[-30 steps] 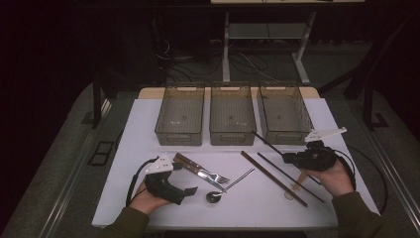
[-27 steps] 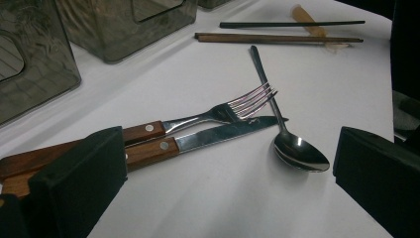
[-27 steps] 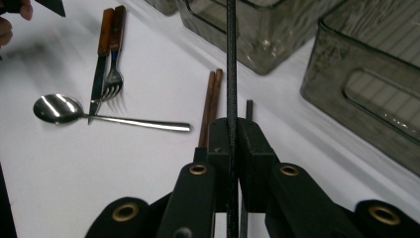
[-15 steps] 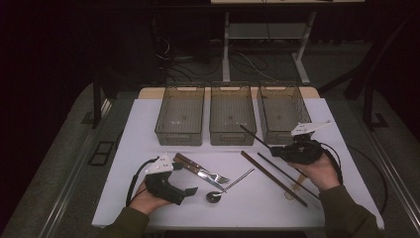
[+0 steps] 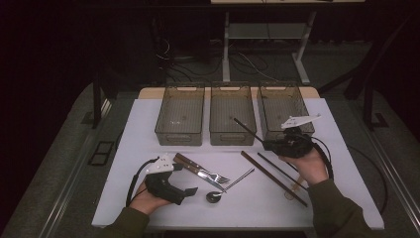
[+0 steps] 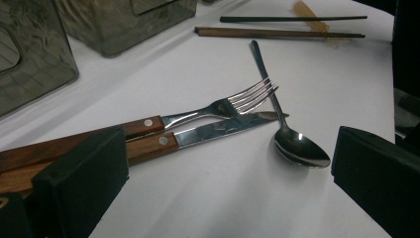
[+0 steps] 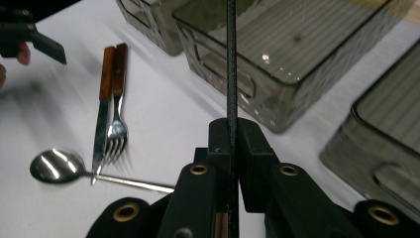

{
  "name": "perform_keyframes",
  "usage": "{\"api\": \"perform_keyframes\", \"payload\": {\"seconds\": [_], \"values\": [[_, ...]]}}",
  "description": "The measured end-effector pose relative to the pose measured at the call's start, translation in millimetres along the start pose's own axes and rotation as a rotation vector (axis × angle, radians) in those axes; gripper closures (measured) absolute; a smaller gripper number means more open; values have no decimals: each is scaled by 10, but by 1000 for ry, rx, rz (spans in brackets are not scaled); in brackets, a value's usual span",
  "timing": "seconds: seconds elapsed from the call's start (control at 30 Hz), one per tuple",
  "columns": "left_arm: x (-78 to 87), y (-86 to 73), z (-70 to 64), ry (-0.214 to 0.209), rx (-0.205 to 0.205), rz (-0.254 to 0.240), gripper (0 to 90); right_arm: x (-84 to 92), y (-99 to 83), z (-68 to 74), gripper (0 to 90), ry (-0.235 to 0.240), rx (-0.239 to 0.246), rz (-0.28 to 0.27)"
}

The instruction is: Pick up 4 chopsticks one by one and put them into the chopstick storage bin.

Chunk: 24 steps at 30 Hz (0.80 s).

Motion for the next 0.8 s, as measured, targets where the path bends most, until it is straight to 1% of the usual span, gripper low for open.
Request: {"api": "perform_keyframes", "payload": {"seconds": [0.07, 0.17, 0.2, 0.23, 0.27, 0.3, 0.43, 0.5, 0.57, 0.6, 0.63, 0.67, 0.8], "values": [[1, 9, -3, 1, -3, -6, 0, -28, 48, 23, 851, 1, 2, -1], [10, 19, -2, 3, -10, -10, 2, -72, 156, 55, 851, 2, -7, -2], [10, 19, -2, 3, -10, -10, 2, -72, 156, 55, 851, 2, -7, -2], [9, 21, -1, 4, -11, -11, 2, -93, 209, 70, 851, 4, -9, -1], [8, 22, -2, 3, -12, -11, 2, -93, 209, 70, 851, 4, -9, -1], [7, 22, -3, 3, -12, -11, 2, -115, 261, 84, 851, 4, -6, -3], [7, 25, -2, 2, -14, -12, 2, -143, 330, 110, 851, -1, -7, 5], [8, 27, -3, 2, -12, -13, 2, -168, 378, 127, 851, -4, 4, 6], [8, 28, -5, 1, -14, -13, 2, -210, 443, 163, 851, -7, 12, 15], [7, 28, -6, 1, -13, -14, 2, -210, 443, 163, 851, -7, 12, 15], [7, 28, -6, 1, -14, -14, 2, -238, 479, 194, 851, -8, 10, 25], [7, 29, -6, 1, -13, -15, 2, -238, 479, 194, 851, -8, 10, 25], [10, 32, -3, -2, -16, -15, 2, -304, 570, 269, 851, -13, 13, 41]]}}
Point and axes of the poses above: each handheld gripper's, and its own axes: x roughly backward along the jaws, y roughly out of its top, z roughly to its left, the point moved 10 cm from there along -x, roughly forward along the jaws, and after that the axes turned 14 degrees about -y, right-handed, at the moved point
